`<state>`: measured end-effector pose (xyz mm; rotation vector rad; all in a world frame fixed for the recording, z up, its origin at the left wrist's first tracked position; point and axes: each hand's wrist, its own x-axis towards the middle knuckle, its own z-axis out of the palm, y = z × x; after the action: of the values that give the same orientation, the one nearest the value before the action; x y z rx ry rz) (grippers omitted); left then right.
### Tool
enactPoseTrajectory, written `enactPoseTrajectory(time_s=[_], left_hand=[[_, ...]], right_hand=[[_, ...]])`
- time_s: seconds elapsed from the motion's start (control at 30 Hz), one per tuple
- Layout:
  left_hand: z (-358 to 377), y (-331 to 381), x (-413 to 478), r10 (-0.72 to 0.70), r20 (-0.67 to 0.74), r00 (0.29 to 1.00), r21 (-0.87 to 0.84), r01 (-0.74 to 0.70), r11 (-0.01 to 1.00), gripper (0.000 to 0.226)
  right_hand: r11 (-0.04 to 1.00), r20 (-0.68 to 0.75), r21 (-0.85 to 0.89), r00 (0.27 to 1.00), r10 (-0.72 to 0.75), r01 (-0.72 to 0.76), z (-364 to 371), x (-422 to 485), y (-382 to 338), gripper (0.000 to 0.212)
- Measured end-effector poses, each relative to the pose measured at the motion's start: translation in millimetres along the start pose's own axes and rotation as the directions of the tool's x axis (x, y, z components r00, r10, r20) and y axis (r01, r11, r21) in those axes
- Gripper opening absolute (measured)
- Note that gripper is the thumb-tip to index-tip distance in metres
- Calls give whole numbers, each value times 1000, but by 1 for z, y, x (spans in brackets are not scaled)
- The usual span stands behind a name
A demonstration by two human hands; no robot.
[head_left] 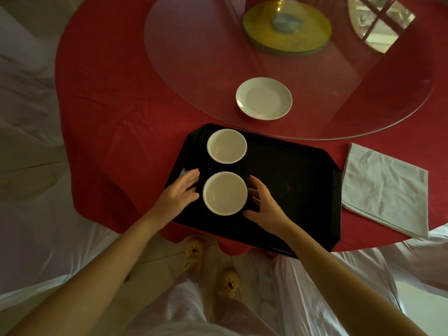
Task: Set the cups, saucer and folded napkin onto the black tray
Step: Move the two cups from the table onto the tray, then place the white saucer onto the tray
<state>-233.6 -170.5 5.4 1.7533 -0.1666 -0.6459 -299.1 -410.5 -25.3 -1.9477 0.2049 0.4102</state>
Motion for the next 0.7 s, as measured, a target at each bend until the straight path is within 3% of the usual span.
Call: enactPoseTrajectory(time_s=[0.13, 0.23, 0.7], left_hand=[[2, 30, 19, 89, -184, 979, 84, -75, 994, 40], [15, 53, 36, 161, -226, 961, 129, -134, 982, 32], [86, 124, 121, 194, -41, 980, 250, -178, 952, 30]], right_hand=[[1000, -101, -20, 995, 10, -12, -22, 5, -5, 74], [998, -185, -48, 982, 24, -34, -41, 8, -13, 63], [987, -388, -150, 922, -12, -50, -132, 7, -48, 49]])
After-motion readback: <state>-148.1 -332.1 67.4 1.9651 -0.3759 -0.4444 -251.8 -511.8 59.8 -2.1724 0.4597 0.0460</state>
